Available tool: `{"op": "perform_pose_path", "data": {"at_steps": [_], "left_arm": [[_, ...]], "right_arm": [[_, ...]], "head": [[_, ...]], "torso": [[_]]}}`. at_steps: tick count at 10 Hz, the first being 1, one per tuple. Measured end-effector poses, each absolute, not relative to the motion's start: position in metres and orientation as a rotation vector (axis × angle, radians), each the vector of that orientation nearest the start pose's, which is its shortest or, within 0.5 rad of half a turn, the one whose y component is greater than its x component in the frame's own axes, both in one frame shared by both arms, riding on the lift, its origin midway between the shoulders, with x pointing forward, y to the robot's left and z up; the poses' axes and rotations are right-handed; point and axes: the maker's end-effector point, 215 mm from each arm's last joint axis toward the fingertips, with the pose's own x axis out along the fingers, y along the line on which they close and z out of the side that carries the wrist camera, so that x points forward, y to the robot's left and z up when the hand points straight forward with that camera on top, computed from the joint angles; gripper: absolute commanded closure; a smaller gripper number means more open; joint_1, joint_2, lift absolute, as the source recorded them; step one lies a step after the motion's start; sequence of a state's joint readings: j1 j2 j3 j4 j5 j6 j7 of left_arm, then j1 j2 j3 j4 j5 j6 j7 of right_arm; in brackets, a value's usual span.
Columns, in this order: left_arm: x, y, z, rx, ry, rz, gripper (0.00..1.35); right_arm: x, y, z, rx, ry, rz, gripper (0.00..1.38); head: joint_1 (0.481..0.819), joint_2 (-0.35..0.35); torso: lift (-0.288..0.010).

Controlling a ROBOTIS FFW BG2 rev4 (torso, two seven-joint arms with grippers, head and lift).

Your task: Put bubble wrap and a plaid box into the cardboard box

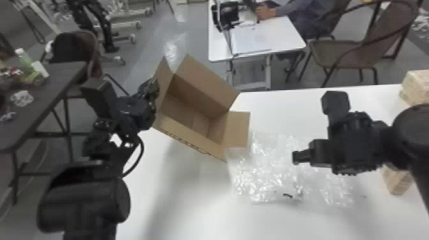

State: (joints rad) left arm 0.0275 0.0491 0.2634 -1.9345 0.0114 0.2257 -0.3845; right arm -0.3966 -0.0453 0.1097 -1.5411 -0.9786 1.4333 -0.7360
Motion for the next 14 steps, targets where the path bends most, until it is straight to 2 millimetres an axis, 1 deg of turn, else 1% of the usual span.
{"op": "perform_pose_path", "data": {"at_steps": [3,4,5,6,7,8,9,10,12,14], "left_arm": [[0.570,0.312,-0.219,0.078,-0.117,-0.119,1.22],[0.569,0.313,-0.217,0.078,-0.124,-0.117,1.22],[0.569,0.313,-0.215,0.079,-0.128,-0.116,1.22],[0.569,0.314,-0.214,0.080,-0.132,-0.113,1.22],[0.567,0.316,-0.216,0.078,-0.131,-0.107,1.22],[0.565,0.318,-0.218,0.074,-0.130,-0.101,1.22],[0.564,0.319,-0.220,0.072,-0.129,-0.098,1.22],[0.564,0.319,-0.221,0.072,-0.127,-0.098,1.22],[0.563,0.320,-0.223,0.069,-0.124,-0.095,1.22],[0.561,0.321,-0.225,0.067,-0.120,-0.094,1.22]], "right_arm": [[0.516,-0.089,-0.472,0.161,1.161,0.208,0.33],[0.518,-0.085,-0.479,0.163,1.165,0.216,0.37],[0.519,-0.081,-0.485,0.173,1.165,0.230,0.55],[0.521,-0.082,-0.490,0.173,1.161,0.235,0.77],[0.521,-0.078,-0.493,0.192,1.156,0.257,0.96],[0.521,-0.075,-0.494,0.209,1.146,0.272,1.05],[0.524,-0.073,-0.488,0.215,1.120,0.281,1.05],[0.528,-0.070,-0.476,0.227,1.083,0.292,1.05],[0.533,-0.068,-0.451,0.257,1.017,0.310,1.05],[0.538,-0.071,-0.420,0.270,0.938,0.322,1.05]], "head": [[0.695,0.222],[0.695,0.225],[0.695,0.230],[0.695,0.230],[0.695,0.233],[0.695,0.240],[0.695,0.244],[0.695,0.246],[0.695,0.247],[0.691,0.245]], "torso": [[-0.107],[-0.107],[-0.107],[-0.107],[-0.107],[-0.107],[-0.107],[-0.107],[-0.107],[-0.107]]}}
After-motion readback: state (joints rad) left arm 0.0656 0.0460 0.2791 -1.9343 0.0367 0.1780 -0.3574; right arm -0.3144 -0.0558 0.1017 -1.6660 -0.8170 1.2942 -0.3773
